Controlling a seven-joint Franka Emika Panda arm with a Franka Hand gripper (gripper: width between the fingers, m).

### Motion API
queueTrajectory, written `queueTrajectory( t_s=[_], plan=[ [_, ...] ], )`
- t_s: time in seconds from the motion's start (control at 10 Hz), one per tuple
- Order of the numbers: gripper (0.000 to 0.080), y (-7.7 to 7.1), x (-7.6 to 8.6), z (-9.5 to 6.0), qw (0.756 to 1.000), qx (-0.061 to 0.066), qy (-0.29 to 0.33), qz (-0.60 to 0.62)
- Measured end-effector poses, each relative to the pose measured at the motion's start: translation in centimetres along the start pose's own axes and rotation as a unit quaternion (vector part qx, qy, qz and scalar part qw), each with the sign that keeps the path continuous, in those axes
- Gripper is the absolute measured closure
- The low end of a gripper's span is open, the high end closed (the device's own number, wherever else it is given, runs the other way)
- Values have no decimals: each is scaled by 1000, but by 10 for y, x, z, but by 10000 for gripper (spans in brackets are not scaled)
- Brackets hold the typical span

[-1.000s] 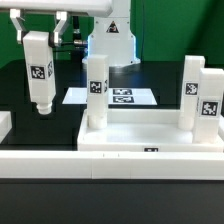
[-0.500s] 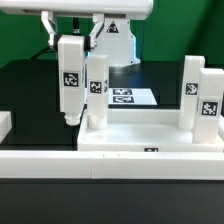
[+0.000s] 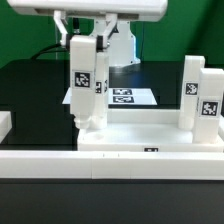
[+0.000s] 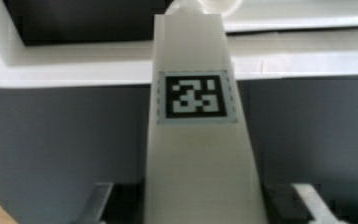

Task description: Assemble desk

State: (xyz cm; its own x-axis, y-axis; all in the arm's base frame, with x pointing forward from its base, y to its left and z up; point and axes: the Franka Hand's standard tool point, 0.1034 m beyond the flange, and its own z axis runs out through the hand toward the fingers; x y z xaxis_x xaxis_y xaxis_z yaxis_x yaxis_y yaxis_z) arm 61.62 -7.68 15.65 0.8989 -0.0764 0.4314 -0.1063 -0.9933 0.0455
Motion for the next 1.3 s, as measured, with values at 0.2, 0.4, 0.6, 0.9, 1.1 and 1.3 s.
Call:
queueTrajectory(
  t_s=[0.2, 0.4, 0.6, 0.9, 1.1, 1.3],
  plan=[
    [509, -7, 2, 3, 1000, 6, -8, 14],
    [509, -7, 1, 3, 1000, 6, -8, 14],
    [509, -10, 0, 4, 1000, 7, -8, 14],
    [509, -12, -9, 9, 1000, 6, -15, 12],
    [509, -12, -16, 13, 1000, 5, -21, 12],
    [509, -12, -16, 13, 1000, 5, -21, 11]
  ],
)
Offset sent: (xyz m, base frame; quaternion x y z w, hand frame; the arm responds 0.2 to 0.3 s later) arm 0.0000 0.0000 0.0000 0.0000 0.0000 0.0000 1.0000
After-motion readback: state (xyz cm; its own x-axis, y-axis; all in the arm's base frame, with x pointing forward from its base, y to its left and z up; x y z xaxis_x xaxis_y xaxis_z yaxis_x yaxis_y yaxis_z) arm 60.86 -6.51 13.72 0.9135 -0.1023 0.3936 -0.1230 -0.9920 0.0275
